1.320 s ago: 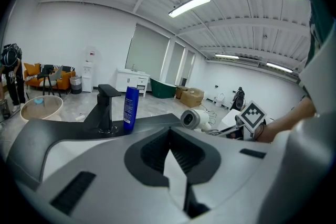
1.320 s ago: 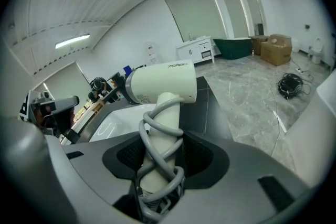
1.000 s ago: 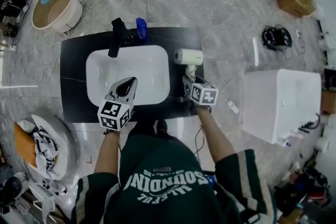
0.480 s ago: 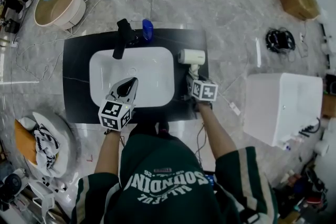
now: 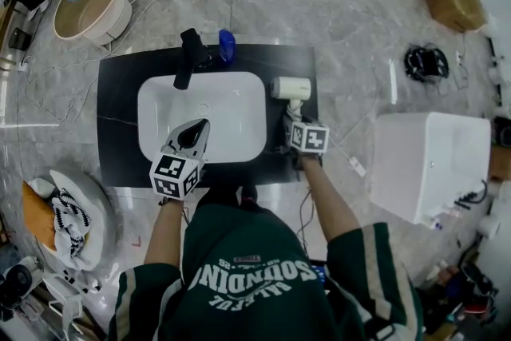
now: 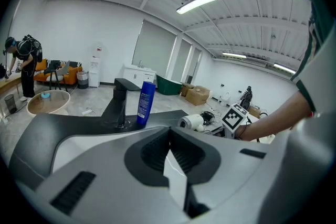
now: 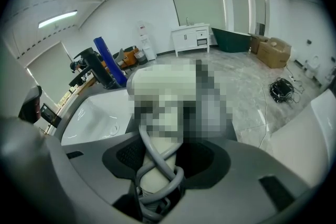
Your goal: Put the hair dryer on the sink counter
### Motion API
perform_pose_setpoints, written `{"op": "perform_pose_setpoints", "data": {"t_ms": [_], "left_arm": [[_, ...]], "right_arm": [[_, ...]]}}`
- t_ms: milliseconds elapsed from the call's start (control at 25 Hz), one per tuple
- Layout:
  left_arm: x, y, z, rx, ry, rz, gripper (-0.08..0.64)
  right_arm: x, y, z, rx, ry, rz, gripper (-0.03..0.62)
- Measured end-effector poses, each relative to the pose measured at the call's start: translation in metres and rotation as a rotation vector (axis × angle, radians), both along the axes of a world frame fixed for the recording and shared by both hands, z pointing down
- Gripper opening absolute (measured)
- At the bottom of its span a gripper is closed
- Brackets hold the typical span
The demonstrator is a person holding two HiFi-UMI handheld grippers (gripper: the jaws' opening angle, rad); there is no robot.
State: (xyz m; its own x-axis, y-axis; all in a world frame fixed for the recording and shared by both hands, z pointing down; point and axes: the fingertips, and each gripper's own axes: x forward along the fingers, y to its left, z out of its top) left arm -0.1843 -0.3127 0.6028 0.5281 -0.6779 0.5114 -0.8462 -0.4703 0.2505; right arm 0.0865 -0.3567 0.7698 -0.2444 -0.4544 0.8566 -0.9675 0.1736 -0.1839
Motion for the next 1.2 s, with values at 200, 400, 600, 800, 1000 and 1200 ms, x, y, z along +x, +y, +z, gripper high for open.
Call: {"op": "perform_pose_setpoints", "data": {"t_ms": [200,400,600,800,1000,1200], "left_arm": [[0.002,0.008,-0.001,0.003,-0.001,0.002,0.002],[0.001,0.015,-0.01,0.02,-0.006,0.0,0.002],[0.002,0.024,-0.018,0.04,-0.009,-0.003,0.002],[0.005,0.033,-0.03,0.07,-0.012,-0.008,0.002],[0.016,0.046,-0.041,0.098,-0.012,-0.003,0.002],[0.026,0.059,-0.056,0.133,-0.012,0.0,0.002]], "right_arm": [[-0.001,0.002,0.005,-0.011,0.013,-0.017,0.212],[0.004,0.007,-0.004,0.004,0.019,-0.031,0.242],[0.009,0.013,-0.023,0.054,-0.007,-0.015,0.242],[0.004,0.027,-0.042,0.084,-0.034,-0.043,0.242],[-0.002,0.043,-0.069,0.173,-0.027,-0.082,0.122],[-0.009,0.064,-0.096,0.274,-0.051,-0.118,0.01]]}}
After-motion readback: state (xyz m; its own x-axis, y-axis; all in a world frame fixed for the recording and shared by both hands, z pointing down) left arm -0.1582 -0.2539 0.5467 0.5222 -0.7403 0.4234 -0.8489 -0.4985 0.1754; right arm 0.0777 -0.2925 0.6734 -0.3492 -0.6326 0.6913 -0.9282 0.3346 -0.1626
